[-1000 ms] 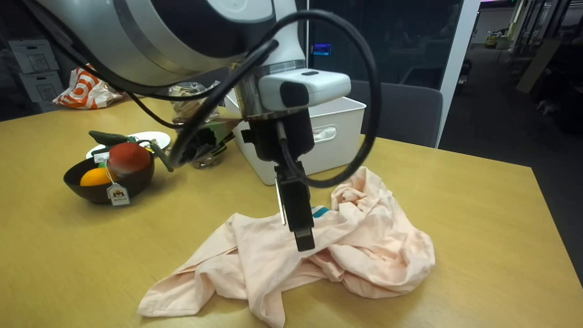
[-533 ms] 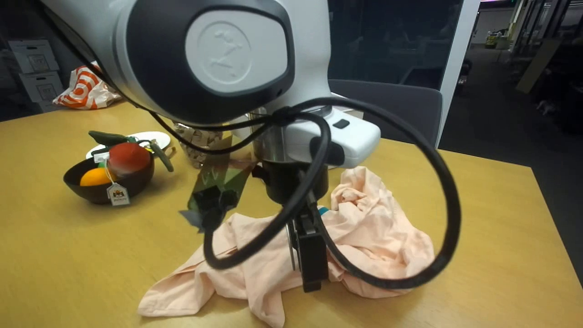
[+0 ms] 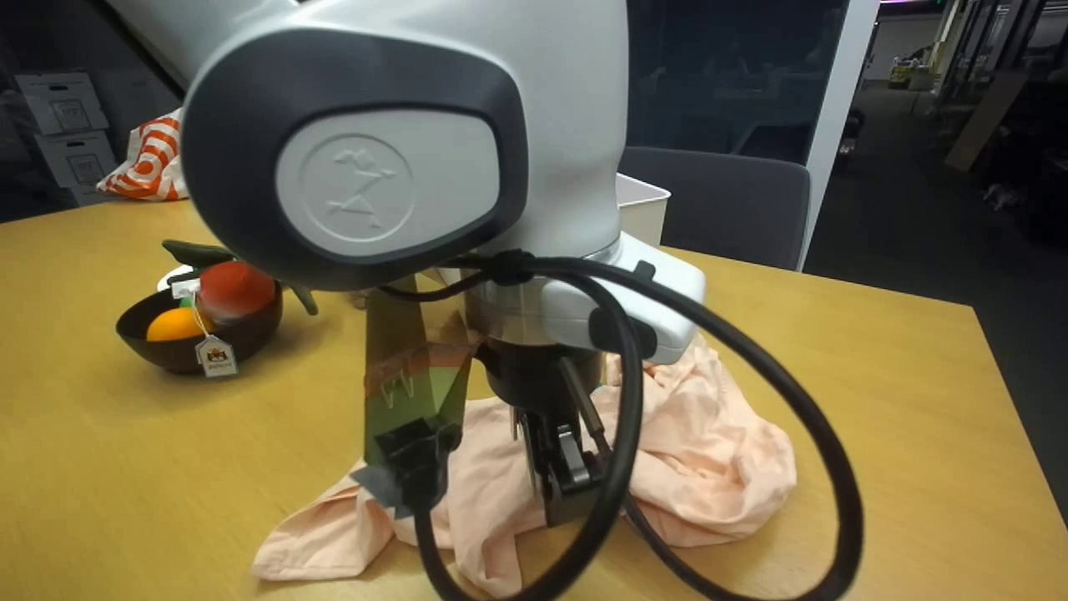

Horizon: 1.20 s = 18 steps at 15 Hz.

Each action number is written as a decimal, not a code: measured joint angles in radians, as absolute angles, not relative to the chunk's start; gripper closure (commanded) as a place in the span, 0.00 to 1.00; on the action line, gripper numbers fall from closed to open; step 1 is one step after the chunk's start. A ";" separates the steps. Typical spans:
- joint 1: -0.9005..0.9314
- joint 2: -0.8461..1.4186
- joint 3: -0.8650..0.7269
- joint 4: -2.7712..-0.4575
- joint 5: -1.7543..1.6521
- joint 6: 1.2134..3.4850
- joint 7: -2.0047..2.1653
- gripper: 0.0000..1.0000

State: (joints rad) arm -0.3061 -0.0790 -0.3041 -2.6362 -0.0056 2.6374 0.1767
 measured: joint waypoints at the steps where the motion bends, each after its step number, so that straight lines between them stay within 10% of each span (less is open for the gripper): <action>1: -0.306 -0.080 -0.304 -2.637 0.010 2.637 0.153 0.83; 15: -0.309 -0.135 -0.264 -2.629 -0.208 2.549 0.225 0.81; 16: -0.305 -0.132 -0.259 -2.625 -0.204 2.520 0.225 0.58; 18: -0.298 -0.117 -0.251 -2.619 -0.201 2.480 0.225 0.53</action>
State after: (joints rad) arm -0.2982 -0.1170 -0.2508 -2.6192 -0.2013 2.4804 0.2247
